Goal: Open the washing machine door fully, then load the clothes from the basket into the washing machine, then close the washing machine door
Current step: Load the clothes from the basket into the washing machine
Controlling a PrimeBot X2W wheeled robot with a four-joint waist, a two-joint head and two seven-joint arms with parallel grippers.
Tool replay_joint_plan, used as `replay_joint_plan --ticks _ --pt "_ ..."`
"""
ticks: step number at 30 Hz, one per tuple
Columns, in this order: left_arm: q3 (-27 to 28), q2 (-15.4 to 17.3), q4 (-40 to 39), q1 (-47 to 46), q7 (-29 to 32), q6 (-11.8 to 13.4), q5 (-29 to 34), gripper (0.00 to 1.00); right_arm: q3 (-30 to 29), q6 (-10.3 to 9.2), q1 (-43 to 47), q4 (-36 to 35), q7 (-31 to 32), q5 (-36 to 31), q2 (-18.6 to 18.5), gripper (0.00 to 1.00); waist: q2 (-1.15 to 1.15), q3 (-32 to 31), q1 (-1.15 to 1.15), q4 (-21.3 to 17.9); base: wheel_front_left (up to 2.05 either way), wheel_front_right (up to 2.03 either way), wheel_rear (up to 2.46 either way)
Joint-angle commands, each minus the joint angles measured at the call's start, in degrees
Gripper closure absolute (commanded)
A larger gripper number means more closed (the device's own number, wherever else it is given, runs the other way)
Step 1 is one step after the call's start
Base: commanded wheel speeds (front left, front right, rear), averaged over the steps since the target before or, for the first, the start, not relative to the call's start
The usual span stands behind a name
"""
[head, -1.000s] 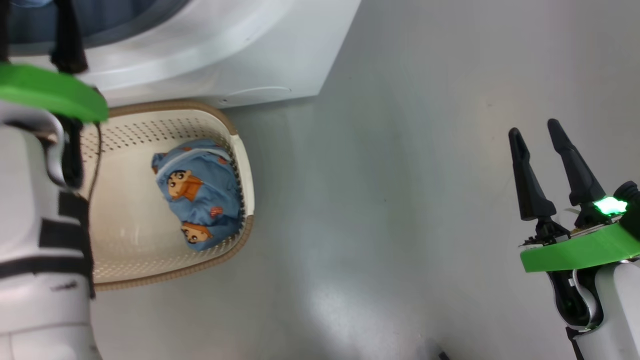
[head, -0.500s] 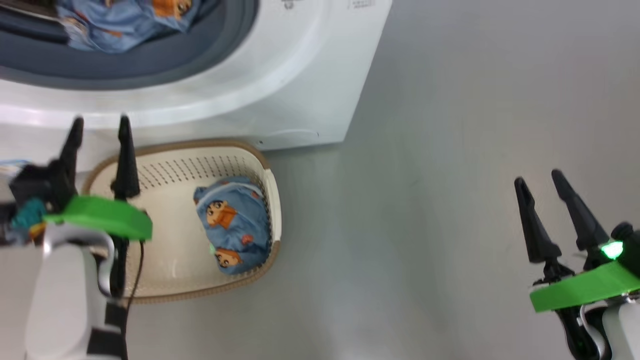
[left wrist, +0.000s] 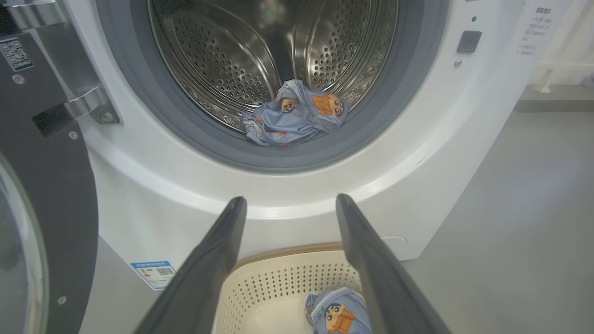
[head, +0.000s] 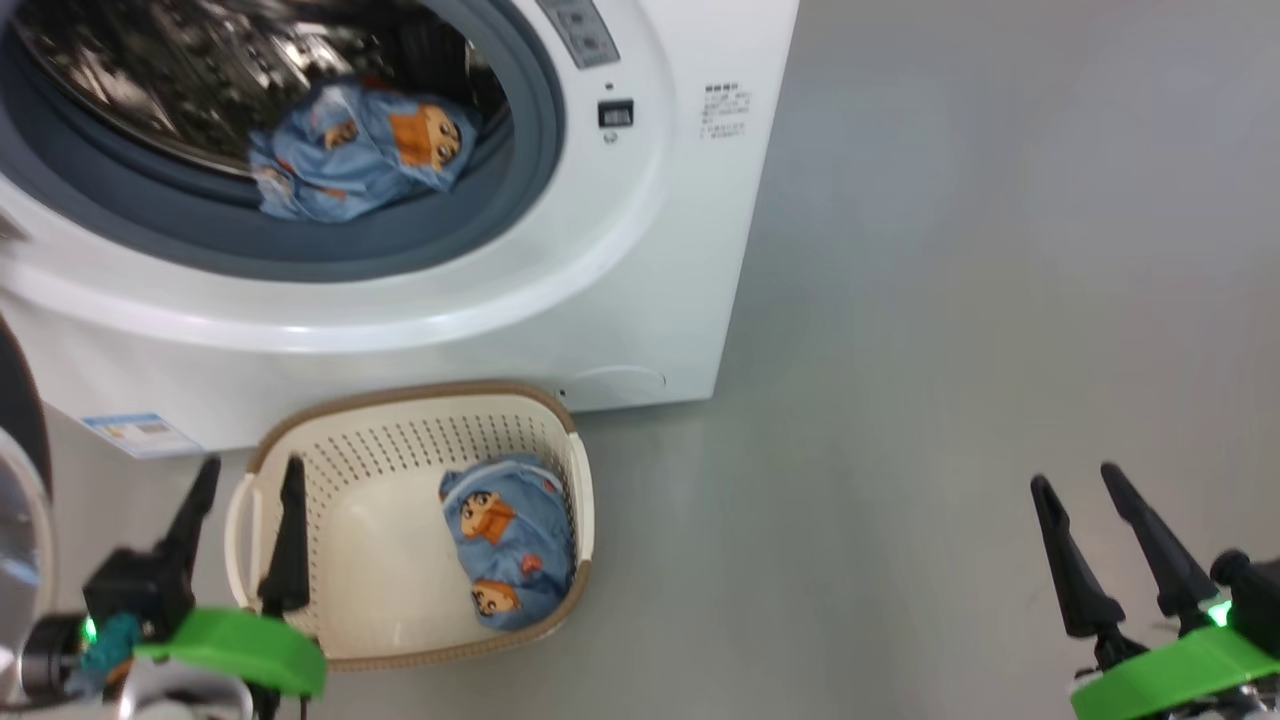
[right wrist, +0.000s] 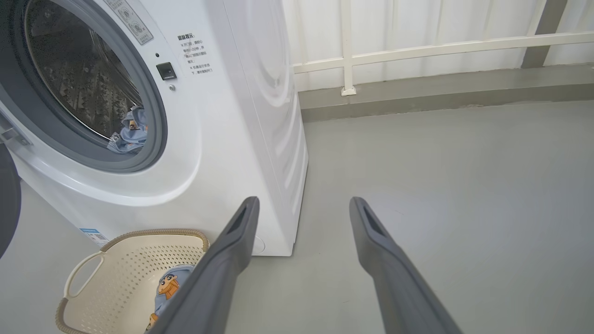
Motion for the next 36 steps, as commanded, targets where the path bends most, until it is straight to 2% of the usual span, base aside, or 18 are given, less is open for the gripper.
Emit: replay_joint_plan --ticks 1,8,16,29,36 --pt "1.7 0.9 -2.3 1.8 -0.2 -0.3 0.1 0.00 0.6 0.35 1.6 -1.2 -0.7 -0.8 -1.4 0.00 0.00 -3.6 0.01 1.0 0.00 0.00 0.00" --pt "2.2 0.8 -6.5 8.6 -0.2 -0.4 0.0 0.00 -0.8 0.35 5.7 -1.9 -0.7 -1.0 -1.7 0.00 0.00 -6.3 0.01 1.6 0.00 0.00 0.00" --pt "2.5 0.7 -10.2 12.3 -0.2 0.2 -0.8 0.00 -1.5 0.35 6.7 -2.3 -0.7 -1.2 -1.7 0.00 0.00 -6.4 0.01 1.5 0.00 0.00 0.00" --pt "1.1 0.6 -9.7 11.6 -0.2 0.9 -1.7 0.00 -1.5 0.35 5.5 -2.3 -0.7 -1.3 -1.2 0.00 0.00 -5.1 0.01 1.6 0.00 0.00 0.00" --pt "-2.3 0.6 -6.4 10.3 -0.2 2.2 -3.8 0.00 -1.9 0.35 4.2 -2.9 -0.7 -1.2 -0.7 0.00 0.00 -2.9 0.01 1.7 0.00 0.00 0.00"
